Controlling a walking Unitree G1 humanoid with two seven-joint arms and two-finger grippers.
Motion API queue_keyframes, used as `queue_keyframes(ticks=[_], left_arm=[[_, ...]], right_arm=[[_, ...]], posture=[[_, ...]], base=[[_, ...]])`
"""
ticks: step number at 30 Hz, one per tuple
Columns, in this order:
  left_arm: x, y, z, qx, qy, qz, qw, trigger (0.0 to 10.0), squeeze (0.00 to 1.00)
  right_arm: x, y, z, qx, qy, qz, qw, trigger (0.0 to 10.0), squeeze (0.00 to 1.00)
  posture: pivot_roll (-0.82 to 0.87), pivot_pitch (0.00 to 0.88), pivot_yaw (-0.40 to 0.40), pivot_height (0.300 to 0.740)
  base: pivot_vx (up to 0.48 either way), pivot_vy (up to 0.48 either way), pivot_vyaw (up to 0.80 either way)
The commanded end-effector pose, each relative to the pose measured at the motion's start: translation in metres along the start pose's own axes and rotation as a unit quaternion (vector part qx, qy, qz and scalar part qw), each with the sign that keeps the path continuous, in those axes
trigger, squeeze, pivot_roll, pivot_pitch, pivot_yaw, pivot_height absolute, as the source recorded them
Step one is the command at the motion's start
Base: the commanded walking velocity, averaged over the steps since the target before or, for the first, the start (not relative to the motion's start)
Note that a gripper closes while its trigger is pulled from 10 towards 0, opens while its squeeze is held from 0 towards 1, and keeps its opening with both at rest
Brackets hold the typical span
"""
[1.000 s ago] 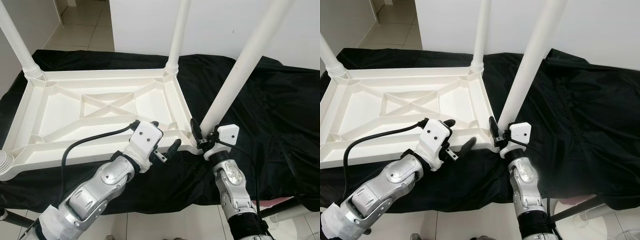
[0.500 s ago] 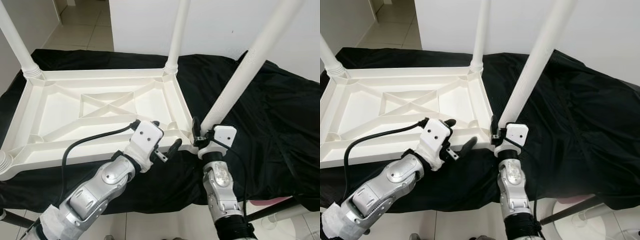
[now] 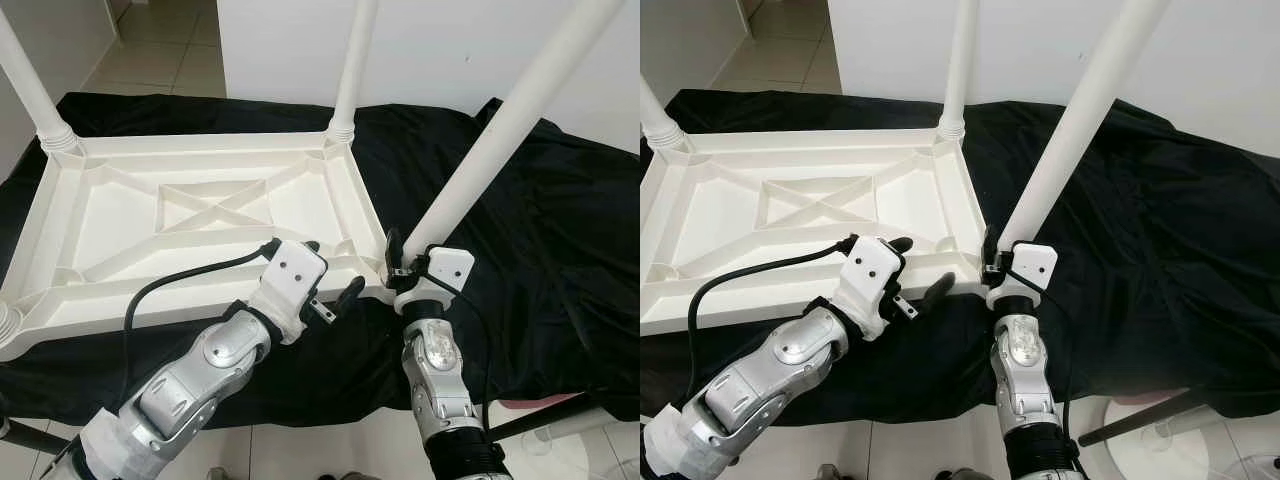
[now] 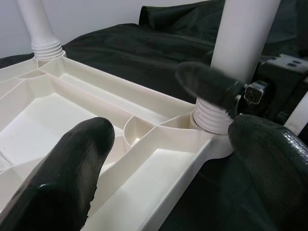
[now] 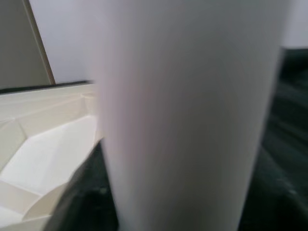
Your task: Building children table
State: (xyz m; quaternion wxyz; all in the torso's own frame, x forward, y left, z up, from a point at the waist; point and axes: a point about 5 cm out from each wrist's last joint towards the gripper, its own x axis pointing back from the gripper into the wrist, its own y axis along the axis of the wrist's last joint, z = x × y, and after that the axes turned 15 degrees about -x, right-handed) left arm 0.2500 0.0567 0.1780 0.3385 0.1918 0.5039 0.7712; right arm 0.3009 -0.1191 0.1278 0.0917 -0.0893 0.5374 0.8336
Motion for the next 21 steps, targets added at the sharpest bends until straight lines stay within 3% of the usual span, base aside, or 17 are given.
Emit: queue_keyframes(ticks=[1, 3, 7, 8, 10, 11, 16, 17, 21], left_arm=[[0.001, 0.005, -0.011, -0.005, -0.101, -0.028, 0.995, 10.0, 0.0], [0.001, 0.005, -0.011, -0.004, -0.1, -0.028, 0.995, 10.0, 0.0], [0.001, 0.005, -0.012, -0.003, -0.1, -0.029, 0.995, 10.0, 0.0], [0.001, 0.005, -0.013, -0.003, -0.1, -0.029, 0.995, 10.0, 0.0], [0.001, 0.005, -0.013, -0.003, -0.1, -0.029, 0.995, 10.0, 0.0], [0.0, 0.005, -0.013, -0.002, -0.1, -0.029, 0.995, 10.0, 0.0], [-0.001, 0.006, -0.013, -0.003, -0.101, -0.032, 0.994, 10.0, 0.0], [-0.002, 0.006, -0.014, -0.002, -0.101, -0.033, 0.994, 10.0, 0.0], [-0.002, 0.006, -0.014, -0.003, -0.102, -0.034, 0.994, 10.0, 0.0]], right_arm=[[0.014, -0.024, -0.009, -0.011, -0.033, 0.063, 0.997, 10.0, 0.94], [0.014, -0.023, -0.009, -0.012, -0.023, 0.059, 0.998, 10.0, 1.0], [0.01, -0.016, -0.01, -0.005, 0.011, 0.052, 0.999, 10.0, 1.0], [0.008, -0.014, -0.011, -0.002, 0.027, 0.051, 0.998, 10.0, 0.85], [0.008, -0.014, -0.011, -0.002, 0.027, 0.051, 0.998, 10.0, 0.85], [0.004, -0.01, -0.013, 0.002, 0.049, 0.05, 0.998, 10.0, 0.0], [-0.01, 0.004, -0.017, 0.023, 0.128, 0.056, 0.99, 10.0, 0.0], [-0.014, 0.008, -0.018, 0.023, 0.139, 0.056, 0.988, 0.0, 0.0], [-0.023, 0.015, -0.023, 0.022, 0.143, 0.053, 0.988, 0.0, 0.0]], posture=[[0.02, 0.122, -0.07, 0.74], [0.02, 0.121, -0.072, 0.74], [0.02, 0.117, -0.075, 0.74], [0.02, 0.117, -0.075, 0.74], [0.02, 0.117, -0.075, 0.74], [0.02, 0.114, -0.076, 0.74], [0.01, 0.11, -0.075, 0.74], [0.01, 0.108, -0.074, 0.74], [0.01, 0.1, -0.077, 0.74]], base=[[0.0, 0.0, 0.0], [0.0, 0.0, 0.0], [0.0, 0.0, 0.0], [0.0, 0.0, 0.0], [0.0, 0.0, 0.0], [0.0, 0.0, 0.0], [0.0, 0.0, 0.0], [0.0, 0.0, 0.0], [0.0, 0.0, 0.0]])
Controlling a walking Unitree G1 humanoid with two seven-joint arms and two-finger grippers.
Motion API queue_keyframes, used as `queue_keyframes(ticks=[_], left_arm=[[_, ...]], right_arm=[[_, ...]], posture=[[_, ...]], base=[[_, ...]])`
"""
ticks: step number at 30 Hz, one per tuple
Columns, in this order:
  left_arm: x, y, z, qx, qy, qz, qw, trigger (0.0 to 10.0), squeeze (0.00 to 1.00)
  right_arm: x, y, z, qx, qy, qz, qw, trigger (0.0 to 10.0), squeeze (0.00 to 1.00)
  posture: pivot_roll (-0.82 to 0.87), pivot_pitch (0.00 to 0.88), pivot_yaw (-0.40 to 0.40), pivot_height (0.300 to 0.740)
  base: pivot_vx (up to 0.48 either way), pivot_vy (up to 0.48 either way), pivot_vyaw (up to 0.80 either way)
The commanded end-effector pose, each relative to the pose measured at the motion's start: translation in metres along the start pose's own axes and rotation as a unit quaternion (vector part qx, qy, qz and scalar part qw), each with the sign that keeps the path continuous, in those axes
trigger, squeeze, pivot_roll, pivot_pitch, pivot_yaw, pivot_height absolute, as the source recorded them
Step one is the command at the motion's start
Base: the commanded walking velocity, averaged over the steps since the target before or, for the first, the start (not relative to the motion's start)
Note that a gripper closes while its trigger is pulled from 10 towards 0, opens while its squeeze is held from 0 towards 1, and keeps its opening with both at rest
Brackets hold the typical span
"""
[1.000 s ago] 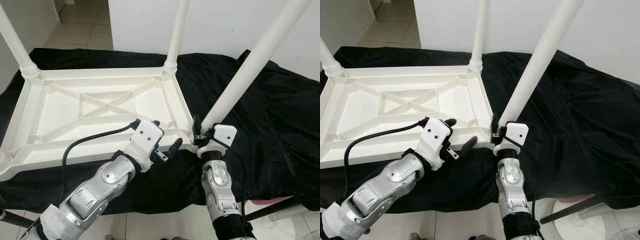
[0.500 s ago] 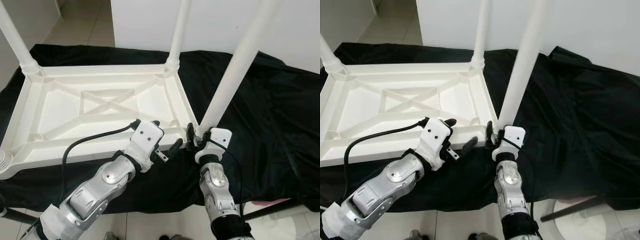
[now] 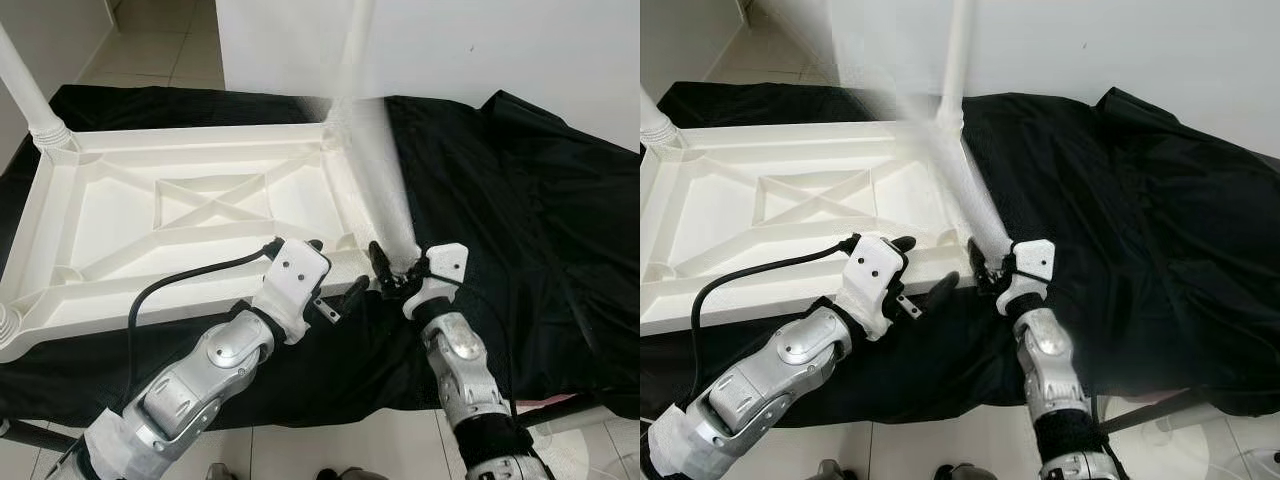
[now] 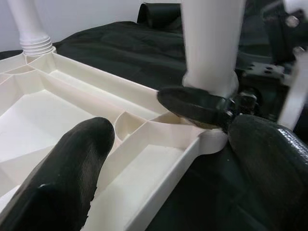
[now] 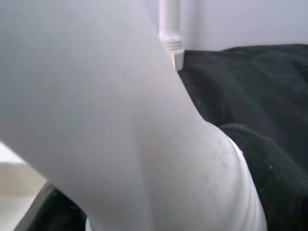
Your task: Building children table
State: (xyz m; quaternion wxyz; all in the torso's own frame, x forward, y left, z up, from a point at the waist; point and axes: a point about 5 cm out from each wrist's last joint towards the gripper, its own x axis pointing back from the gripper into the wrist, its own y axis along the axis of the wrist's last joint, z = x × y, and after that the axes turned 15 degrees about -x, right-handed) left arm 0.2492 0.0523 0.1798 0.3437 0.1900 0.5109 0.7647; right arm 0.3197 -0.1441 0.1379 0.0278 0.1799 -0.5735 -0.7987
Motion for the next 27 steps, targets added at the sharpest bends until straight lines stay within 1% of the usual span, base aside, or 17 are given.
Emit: queue_keyframes(ticks=[1, 10, 13, 14, 15, 16, 18, 19, 20, 21, 22, 23, 24, 25, 26, 27], left_arm=[[0.0, 0.003, -0.011, -0.009, -0.102, -0.025, 0.994, 10.0, 0.0], [-0.001, 0.003, -0.01, -0.011, -0.099, -0.026, 0.995, 10.0, 0.0], [-0.002, 0.005, -0.008, -0.006, -0.094, -0.032, 0.995, 10.0, 0.0], [-0.003, 0.007, -0.007, 0.001, -0.091, -0.037, 0.995, 10.0, 0.0], [-0.003, 0.007, -0.007, 0.001, -0.091, -0.037, 0.995, 10.0, 0.0], [-0.004, 0.011, -0.006, 0.018, -0.087, -0.047, 0.995, 10.0, 0.0], [-0.005, 0.012, -0.005, 0.022, -0.087, -0.05, 0.995, 10.0, 0.0], [-0.005, 0.017, -0.004, 0.04, -0.097, -0.064, 0.992, 10.0, 0.46], [-0.005, 0.017, -0.004, 0.04, -0.097, -0.064, 0.992, 10.0, 0.46], [-0.005, 0.02, -0.004, 0.051, -0.105, -0.074, 0.99, 10.0, 0.46], [-0.005, 0.027, -0.003, 0.074, -0.12, -0.093, 0.986, 10.0, 1.0], [-0.005, 0.032, -0.002, 0.092, -0.132, -0.11, 0.981, 10.0, 1.0], [-0.005, 0.036, -0.001, 0.102, -0.139, -0.119, 0.978, 10.0, 1.0], [-0.005, 0.036, -0.001, 0.102, -0.139, -0.119, 0.978, 10.0, 1.0], [-0.008, 0.04, 0.002, 0.097, -0.136, -0.123, 0.978, 10.0, 1.0], [-0.011, 0.045, 0.005, 0.104, -0.139, -0.132, 0.976, 10.0, 0.71]], right_arm=[[-0.002, 0.003, -0.006, -0.01, -0.002, -0.001, 1.0, 0.0, 0.0], [-0.001, 0.001, -0.009, -0.015, -0.003, 0.004, 1.0, 0.0, 0.0], [-0.002, 0.002, -0.011, -0.015, -0.003, 0.006, 1.0, 0.0, 0.0], [-0.001, 0.002, -0.013, -0.005, -0.003, 0.012, 1.0, 4.6, 0.0], [-0.001, 0.002, -0.013, -0.005, -0.003, 0.012, 1.0, 4.6, 0.0], [-0.001, 0.002, -0.017, -0.002, -0.001, 0.018, 1.0, 10.0, 0.0], [-0.001, 0.003, -0.018, -0.003, 0.0, 0.019, 1.0, 10.0, 0.0], [0.0, 0.005, -0.02, -0.003, 0.007, 0.025, 1.0, 10.0, 0.0], [0.0, 0.005, -0.02, -0.003, 0.007, 0.025, 1.0, 10.0, 0.0], [0.0, 0.006, -0.021, -0.002, 0.012, 0.029, 1.0, 10.0, 0.0], [0.0, 0.009, -0.023, -0.006, 0.017, 0.035, 0.999, 10.0, 0.0], [0.0, 0.011, -0.025, -0.008, 0.022, 0.039, 0.999, 10.0, 0.0], [0.0, 0.013, -0.026, -0.01, 0.024, 0.042, 0.999, 10.0, 0.0], [0.0, 0.013, -0.026, -0.01, 0.024, 0.042, 0.999, 10.0, 0.0], [0.0, 0.016, -0.028, -0.021, 0.029, 0.048, 0.998, 10.0, 0.0], [0.0, 0.019, -0.029, -0.041, 0.039, 0.057, 0.997, 10.0, 0.0]], posture=[[0.01, 0.1, -0.077, 0.74], [0.02, 0.097, -0.078, 0.74], [0.02, 0.099, -0.074, 0.74], [0.02, 0.099, -0.073, 0.74], [0.02, 0.099, -0.073, 0.74], [0.02, 0.1, -0.072, 0.74], [0.02, 0.1, -0.072, 0.74], [0.02, 0.104, -0.075, 0.74], [0.02, 0.104, -0.075, 0.74], [0.02, 0.104, -0.075, 0.74], [0.02, 0.104, -0.074, 0.74], [0.02, 0.106, -0.075, 0.74], [0.02, 0.106, -0.075, 0.74], [0.02, 0.106, -0.075, 0.74], [0.02, 0.107, -0.078, 0.74], [0.02, 0.106, -0.077, 0.74]], base=[[0.0, 0.0, 0.0], [0.0, 0.0, 0.0], [0.0, 0.0, 0.0], [0.0, 0.0, 0.0], [0.0, 0.0, 0.0], [0.0, 0.0, 0.0], [0.0, 0.0, 0.0], [0.0, 0.0, 0.0], [0.0, 0.0, 0.0], [0.0, 0.0, 0.0], [0.0, 0.0, 0.0], [0.0, 0.0, 0.0], [0.0, 0.0, 0.0], [0.0, 0.0, 0.0], [0.0, 0.0, 0.0], [0.0, 0.0, 0.0]])
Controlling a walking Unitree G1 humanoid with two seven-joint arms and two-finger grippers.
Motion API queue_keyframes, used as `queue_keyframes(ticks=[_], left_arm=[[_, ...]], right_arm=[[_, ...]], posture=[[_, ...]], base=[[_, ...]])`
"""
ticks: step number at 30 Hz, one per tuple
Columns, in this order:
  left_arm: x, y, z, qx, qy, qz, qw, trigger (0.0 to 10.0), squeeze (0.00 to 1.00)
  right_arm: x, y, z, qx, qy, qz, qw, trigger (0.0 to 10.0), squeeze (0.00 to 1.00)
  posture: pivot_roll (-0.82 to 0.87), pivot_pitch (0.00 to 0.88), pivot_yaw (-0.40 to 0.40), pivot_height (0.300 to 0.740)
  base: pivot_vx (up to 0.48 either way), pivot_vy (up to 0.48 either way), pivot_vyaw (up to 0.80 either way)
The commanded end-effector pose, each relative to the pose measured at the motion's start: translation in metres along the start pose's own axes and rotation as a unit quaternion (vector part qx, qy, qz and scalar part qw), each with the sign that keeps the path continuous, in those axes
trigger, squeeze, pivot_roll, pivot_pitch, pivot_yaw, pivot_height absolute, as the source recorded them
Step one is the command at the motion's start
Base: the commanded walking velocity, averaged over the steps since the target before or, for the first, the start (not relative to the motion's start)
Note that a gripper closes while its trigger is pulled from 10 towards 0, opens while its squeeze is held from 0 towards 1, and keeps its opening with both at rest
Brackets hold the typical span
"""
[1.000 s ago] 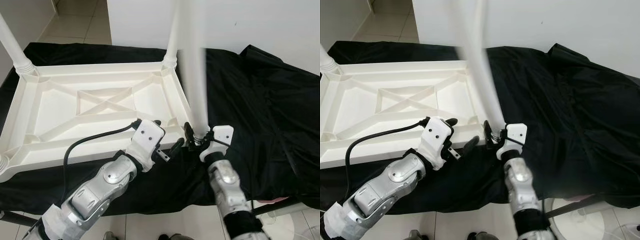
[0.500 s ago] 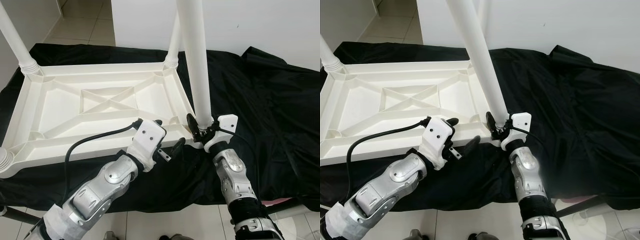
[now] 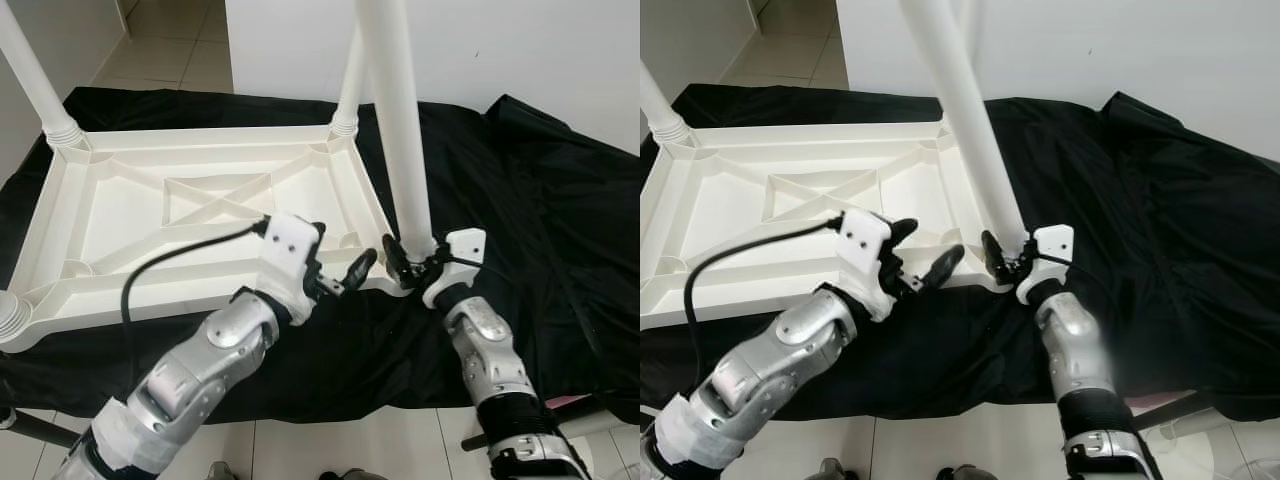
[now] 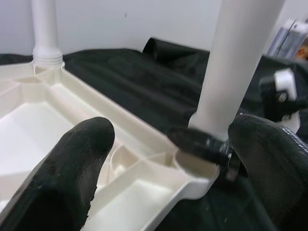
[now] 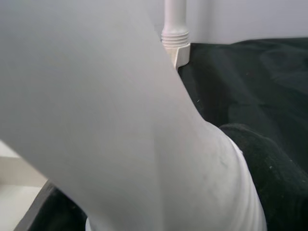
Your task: Building children table
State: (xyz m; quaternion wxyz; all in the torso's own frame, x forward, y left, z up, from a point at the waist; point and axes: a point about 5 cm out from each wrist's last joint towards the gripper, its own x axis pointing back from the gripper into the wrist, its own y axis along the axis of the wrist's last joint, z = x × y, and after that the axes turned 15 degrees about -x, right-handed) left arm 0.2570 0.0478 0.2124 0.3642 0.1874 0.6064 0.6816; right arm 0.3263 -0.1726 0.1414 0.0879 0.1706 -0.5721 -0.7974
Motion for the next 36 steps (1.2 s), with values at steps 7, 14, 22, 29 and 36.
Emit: queue_keyframes(ticks=[7, 14, 22, 29, 36], left_arm=[[-0.011, 0.036, -0.009, 0.027, -0.182, -0.099, 0.978, 10.0, 0.0], [-0.012, 0.056, -0.01, 0.025, -0.258, -0.128, 0.957, 10.0, 0.0], [-0.01, 0.059, -0.018, 0.002, -0.317, -0.125, 0.94, 10.0, 0.0], [-0.009, 0.062, -0.021, -0.02, -0.337, -0.127, 0.933, 10.0, 0.0], [-0.01, 0.064, -0.02, -0.035, -0.353, -0.13, 0.926, 10.0, 0.0]], right_arm=[[0.003, 0.013, -0.001, -0.078, 0.055, 0.041, 0.995, 10.0, 0.0], [0.008, 0.014, 0.01, -0.09, 0.118, 0.114, 0.982, 10.0, 0.0], [0.013, 0.013, 0.017, -0.112, 0.141, 0.158, 0.971, 10.0, 0.0], [0.022, 0.01, 0.028, -0.119, 0.187, 0.219, 0.95, 10.0, 0.0], [0.029, 0.008, 0.04, -0.121, 0.234, 0.27, 0.926, 10.0, 0.0]], posture=[[0.01, 0.104, -0.078, 0.74], [0.0, 0.102, -0.079, 0.74], [-0.01, 0.102, -0.084, 0.74], [-0.01, 0.101, -0.095, 0.74], [-0.01, 0.099, -0.104, 0.74]], base=[[0.0, 0.0, 0.0], [0.0, 0.0, 0.0], [0.0, 0.0, 0.0], [0.0, 0.0, 0.0], [0.0, 0.0, 0.0]])
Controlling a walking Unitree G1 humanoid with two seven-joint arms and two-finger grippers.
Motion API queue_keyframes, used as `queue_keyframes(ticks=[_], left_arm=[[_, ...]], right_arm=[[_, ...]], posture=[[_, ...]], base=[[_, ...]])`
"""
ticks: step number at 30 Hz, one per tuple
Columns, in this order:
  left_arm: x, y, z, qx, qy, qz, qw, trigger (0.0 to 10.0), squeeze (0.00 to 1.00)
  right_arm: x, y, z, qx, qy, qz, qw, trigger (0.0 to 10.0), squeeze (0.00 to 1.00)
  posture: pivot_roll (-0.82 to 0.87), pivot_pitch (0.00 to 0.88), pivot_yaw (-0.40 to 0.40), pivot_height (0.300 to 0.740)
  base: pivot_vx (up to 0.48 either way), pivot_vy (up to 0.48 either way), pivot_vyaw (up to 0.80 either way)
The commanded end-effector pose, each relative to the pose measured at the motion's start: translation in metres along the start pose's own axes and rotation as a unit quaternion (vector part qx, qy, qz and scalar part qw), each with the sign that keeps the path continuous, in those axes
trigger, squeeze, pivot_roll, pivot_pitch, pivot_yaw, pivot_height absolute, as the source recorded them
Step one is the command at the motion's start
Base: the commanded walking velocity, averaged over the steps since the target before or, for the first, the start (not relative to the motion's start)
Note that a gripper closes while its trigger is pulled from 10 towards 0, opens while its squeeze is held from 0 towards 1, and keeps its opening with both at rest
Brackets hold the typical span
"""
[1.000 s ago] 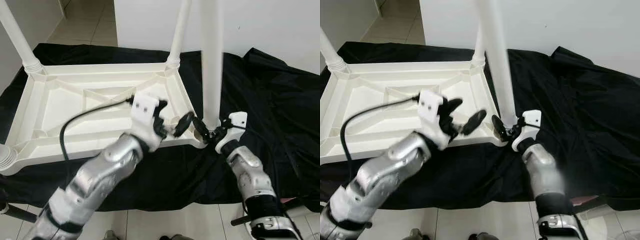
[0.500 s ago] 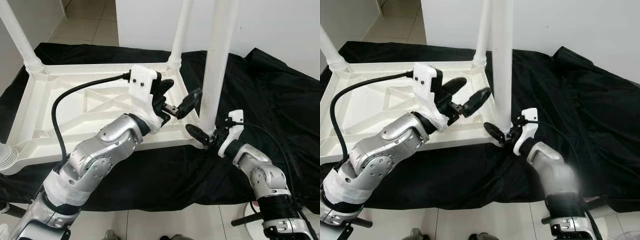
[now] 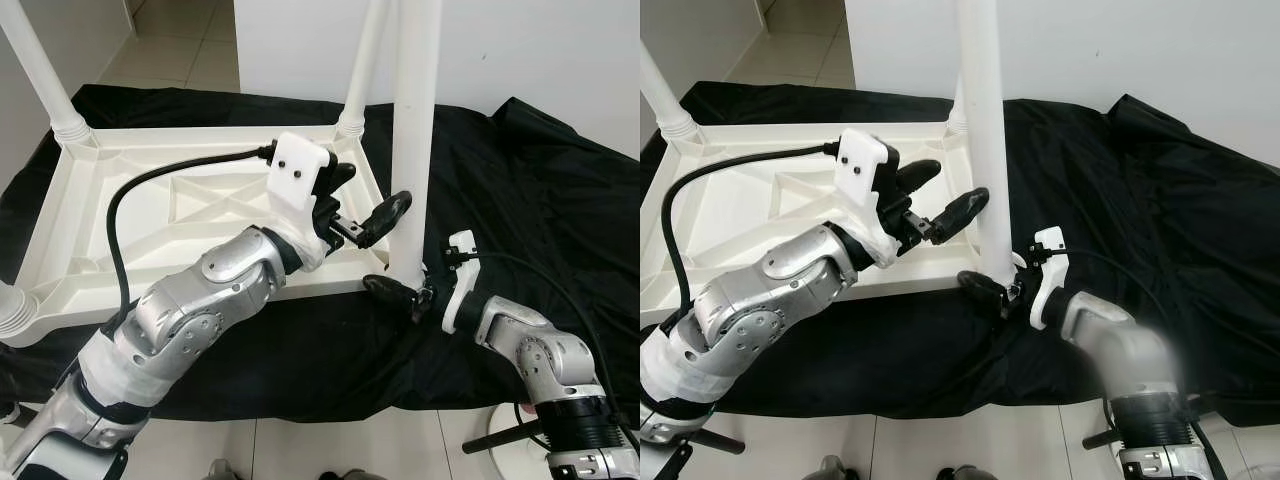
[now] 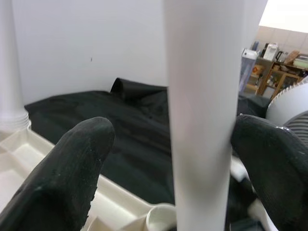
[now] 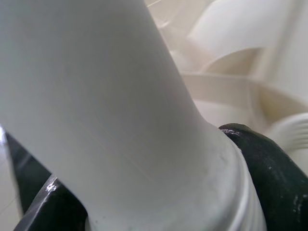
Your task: Building children table
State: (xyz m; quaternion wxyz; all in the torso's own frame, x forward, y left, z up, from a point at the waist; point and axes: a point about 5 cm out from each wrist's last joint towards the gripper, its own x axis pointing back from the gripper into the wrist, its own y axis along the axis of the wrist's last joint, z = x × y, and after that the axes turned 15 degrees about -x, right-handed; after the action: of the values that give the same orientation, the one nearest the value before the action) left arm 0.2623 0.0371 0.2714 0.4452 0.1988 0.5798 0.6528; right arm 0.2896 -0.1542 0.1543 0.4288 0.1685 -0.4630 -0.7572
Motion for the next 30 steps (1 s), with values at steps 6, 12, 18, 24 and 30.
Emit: queue_keyframes(ticks=[6, 12, 18, 24, 30], left_arm=[[0.007, 0.018, -0.029, -0.003, -0.309, -0.101, 0.946, 10.0, 0.0], [0.009, 0.02, -0.029, 0.015, -0.325, -0.106, 0.94, 10.0, 0.0], [0.015, 0.024, -0.021, 0.084, -0.348, -0.109, 0.927, 0.0, 0.0], [0.015, 0.025, -0.02, 0.077, -0.351, -0.107, 0.927, 0.0, 0.0], [0.015, 0.027, -0.018, 0.08, -0.345, -0.11, 0.929, 0.0, 0.0]], right_arm=[[-0.007, -0.008, 0.014, 0.001, 0.051, 0.05, 0.997, 10.0, 0.0], [-0.009, -0.009, 0.016, 0.0, 0.057, 0.057, 0.997, 10.0, 0.0], [-0.009, -0.01, 0.017, -0.003, 0.062, 0.061, 0.996, 10.0, 0.0], [-0.009, -0.01, 0.017, -0.004, 0.061, 0.058, 0.996, 10.0, 0.0], [-0.009, -0.009, 0.017, -0.001, 0.059, 0.053, 0.997, 10.0, 0.0]], posture=[[-0.01, 0.092, -0.108, 0.74], [-0.01, 0.086, -0.108, 0.74], [-0.01, 0.078, -0.106, 0.74], [-0.01, 0.074, -0.105, 0.74], [-0.01, 0.073, -0.104, 0.74]], base=[[0.0, 0.0, 0.0], [0.0, 0.0, 0.0], [0.0, 0.0, 0.0], [0.0, 0.0, 0.0], [0.0, 0.0, 0.0]])
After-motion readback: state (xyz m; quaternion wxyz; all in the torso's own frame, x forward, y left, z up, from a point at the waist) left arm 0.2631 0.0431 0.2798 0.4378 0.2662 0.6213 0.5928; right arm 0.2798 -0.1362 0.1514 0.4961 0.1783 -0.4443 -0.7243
